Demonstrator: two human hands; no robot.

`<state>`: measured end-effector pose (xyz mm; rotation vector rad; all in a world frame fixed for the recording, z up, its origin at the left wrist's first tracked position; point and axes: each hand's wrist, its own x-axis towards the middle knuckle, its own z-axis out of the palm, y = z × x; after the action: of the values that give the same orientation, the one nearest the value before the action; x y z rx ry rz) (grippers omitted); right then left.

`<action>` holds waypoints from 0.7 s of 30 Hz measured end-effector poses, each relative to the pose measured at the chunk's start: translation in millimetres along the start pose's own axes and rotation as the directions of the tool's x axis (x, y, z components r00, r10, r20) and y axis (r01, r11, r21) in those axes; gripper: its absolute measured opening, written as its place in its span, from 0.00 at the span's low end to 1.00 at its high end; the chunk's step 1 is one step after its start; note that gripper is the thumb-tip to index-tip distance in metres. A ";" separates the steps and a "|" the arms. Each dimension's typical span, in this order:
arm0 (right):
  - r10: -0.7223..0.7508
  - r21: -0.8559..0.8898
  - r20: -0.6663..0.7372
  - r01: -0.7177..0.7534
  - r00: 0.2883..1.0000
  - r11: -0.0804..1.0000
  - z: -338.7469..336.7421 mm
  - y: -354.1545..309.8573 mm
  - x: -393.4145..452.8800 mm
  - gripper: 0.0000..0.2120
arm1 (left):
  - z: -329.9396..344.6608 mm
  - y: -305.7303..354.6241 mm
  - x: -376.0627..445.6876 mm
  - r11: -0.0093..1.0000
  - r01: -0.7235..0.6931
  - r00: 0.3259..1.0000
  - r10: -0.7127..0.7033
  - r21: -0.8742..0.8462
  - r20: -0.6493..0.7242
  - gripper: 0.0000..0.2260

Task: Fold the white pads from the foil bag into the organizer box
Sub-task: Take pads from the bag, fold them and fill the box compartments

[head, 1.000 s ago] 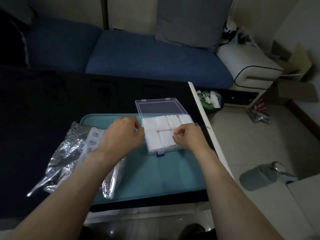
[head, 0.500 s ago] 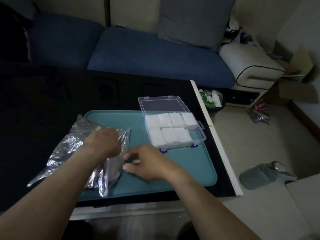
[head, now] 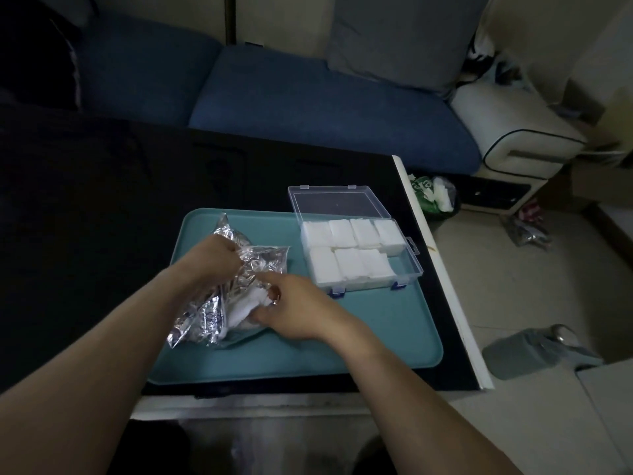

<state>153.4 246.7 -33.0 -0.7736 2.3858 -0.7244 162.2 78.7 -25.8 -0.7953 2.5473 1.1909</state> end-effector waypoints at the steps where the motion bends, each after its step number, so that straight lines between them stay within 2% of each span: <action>1: 0.023 0.027 0.000 -0.023 1.000 0.999 -2.9 1.2 1.8 0.18 | 0.5 -0.2 1.4 1.000 0.016 1.000 -0.016 -0.025 0.006 0.09; 2: 0.040 0.053 -0.001 -0.040 0.999 0.998 -5.7 1.1 2.4 0.17 | 1.5 -0.2 2.8 0.999 0.026 1.000 -0.026 -0.038 0.011 0.09; 4: 0.057 0.081 -0.003 -0.057 0.998 0.995 -6.4 1.8 0.2 0.22 | 4.7 1.6 4.3 0.999 0.029 0.999 -0.028 -0.034 0.018 0.08; 6: 0.075 0.030 -0.023 -0.074 0.997 0.997 -1.4 4.8 -2.7 0.23 | 8.4 3.7 5.4 0.999 0.017 1.000 -0.017 -0.030 0.020 0.09; 9: 0.087 -0.061 -0.043 -0.090 0.995 0.994 6.1 9.3 -1.4 0.34 | 13.7 10.8 4.5 1.000 -0.015 0.999 0.015 0.005 0.029 0.08; 11: 0.029 -0.104 -0.064 -0.035 0.998 0.994 7.0 9.6 1.1 0.32 | 16.2 16.4 1.0 0.996 -0.042 0.999 0.041 0.078 0.011 0.08; 14: -0.107 -0.196 -0.107 0.084 0.988 0.977 5.8 7.0 1.9 0.24 | 18.9 21.8 -0.7 0.988 -0.068 0.997 0.070 0.135 -0.011 0.08; 17: -0.156 -0.197 -0.108 0.132 0.982 0.971 14.0 11.6 3.8 0.16 | 20.4 21.6 2.1 0.983 -0.073 0.997 0.076 0.168 -0.009 0.07; 21: -0.169 -0.133 -0.155 0.149 0.973 0.980 24.2 13.6 6.2 0.27 | 19.1 18.3 5.7 0.986 -0.054 0.998 0.058 0.155 -0.017 0.07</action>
<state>159.1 244.3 -60.8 -1.0001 2.5573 -0.7393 146.7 100.7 -28.7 -0.7087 2.6568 0.9897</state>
